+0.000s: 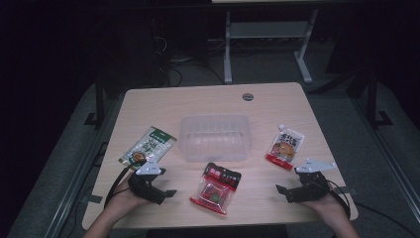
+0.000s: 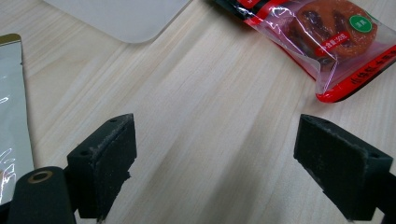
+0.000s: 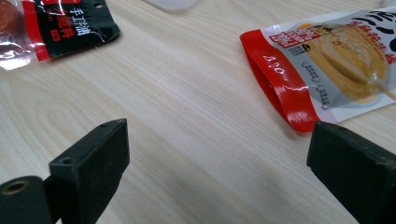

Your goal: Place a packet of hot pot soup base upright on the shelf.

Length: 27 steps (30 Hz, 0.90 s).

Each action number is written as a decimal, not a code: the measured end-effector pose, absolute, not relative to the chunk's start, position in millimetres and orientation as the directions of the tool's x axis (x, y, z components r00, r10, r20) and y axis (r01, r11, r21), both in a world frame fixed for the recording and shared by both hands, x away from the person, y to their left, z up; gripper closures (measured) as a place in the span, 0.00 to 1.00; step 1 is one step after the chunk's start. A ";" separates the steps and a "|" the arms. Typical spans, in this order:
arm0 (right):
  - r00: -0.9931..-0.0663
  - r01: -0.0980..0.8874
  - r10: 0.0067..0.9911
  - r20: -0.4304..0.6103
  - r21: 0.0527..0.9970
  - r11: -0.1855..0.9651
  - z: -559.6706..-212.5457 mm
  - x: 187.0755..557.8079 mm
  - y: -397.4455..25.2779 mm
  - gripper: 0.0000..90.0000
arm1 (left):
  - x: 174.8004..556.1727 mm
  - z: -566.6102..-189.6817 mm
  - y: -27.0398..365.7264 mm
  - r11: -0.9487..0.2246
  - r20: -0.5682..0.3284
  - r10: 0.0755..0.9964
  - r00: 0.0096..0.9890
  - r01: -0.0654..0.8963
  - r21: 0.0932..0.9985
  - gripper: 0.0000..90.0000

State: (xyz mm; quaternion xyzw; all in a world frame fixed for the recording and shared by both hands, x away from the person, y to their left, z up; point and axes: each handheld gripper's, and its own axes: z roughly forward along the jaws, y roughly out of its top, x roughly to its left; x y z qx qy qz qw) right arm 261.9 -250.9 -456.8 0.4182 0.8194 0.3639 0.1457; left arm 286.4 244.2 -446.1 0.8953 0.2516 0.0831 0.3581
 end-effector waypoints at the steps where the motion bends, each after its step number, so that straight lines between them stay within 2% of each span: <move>1: -0.608 0.579 0.791 0.066 0.718 0.385 -456.8 261.9 -250.9 0.06 | 286.5 -446.5 243.8 -0.610 -0.036 0.514 0.857 0.394 0.688 0.14; 9: -0.617 0.575 0.785 0.062 0.716 0.396 -456.5 261.5 -250.7 0.07 | 285.4 -443.8 240.5 -0.614 -0.043 0.512 0.858 0.401 0.680 0.16; 13: -0.615 0.580 0.786 0.064 0.712 0.395 -457.3 262.1 -249.8 0.07 | 283.5 -440.6 236.0 -0.592 -0.074 0.507 0.858 0.410 0.694 0.28; 14: -0.613 0.581 0.788 0.064 0.712 0.394 -457.4 262.1 -249.4 0.07 | 282.6 -438.1 234.2 -0.587 -0.084 0.501 0.861 0.409 0.699 0.28; 16: -0.617 0.575 0.785 0.060 0.714 0.398 -457.5 262.6 -249.0 0.07 | 280.8 -434.8 229.6 -0.570 -0.100 0.498 0.861 0.412 0.711 0.38; 17: -0.617 0.577 0.784 0.061 0.714 0.398 -457.8 263.0 -248.4 0.07 | 279.5 -432.1 224.5 -0.564 -0.115 0.480 0.870 0.406 0.719 0.48; 18: -0.617 0.577 0.784 0.061 0.714 0.398 -457.8 263.0 -248.4 0.07 | 279.5 -432.1 224.5 -0.564 -0.115 0.480 0.870 0.406 0.719 0.53; 19: -0.617 0.578 0.784 0.064 0.713 0.397 -458.1 263.2 -248.2 0.07 | 278.5 -430.7 220.2 -0.563 -0.120 0.474 0.872 0.405 0.720 0.53; 23: -0.622 0.581 0.780 0.069 0.708 0.402 -459.0 264.1 -247.0 0.07 | 277.5 -425.0 207.8 -0.560 -0.129 0.448 0.885 0.390 0.731 0.74; 24: -0.627 0.576 0.776 0.068 0.710 0.404 -459.0 264.2 -246.3 0.07 | 277.8 -422.3 202.5 -0.551 -0.145 0.436 0.888 0.391 0.738 0.82; 27: -0.626 0.579 0.776 0.072 0.710 0.402 -458.5 263.5 -245.1 0.07 | 277.6 -421.1 196.4 -0.563 -0.143 0.422 0.895 0.382 0.733 0.88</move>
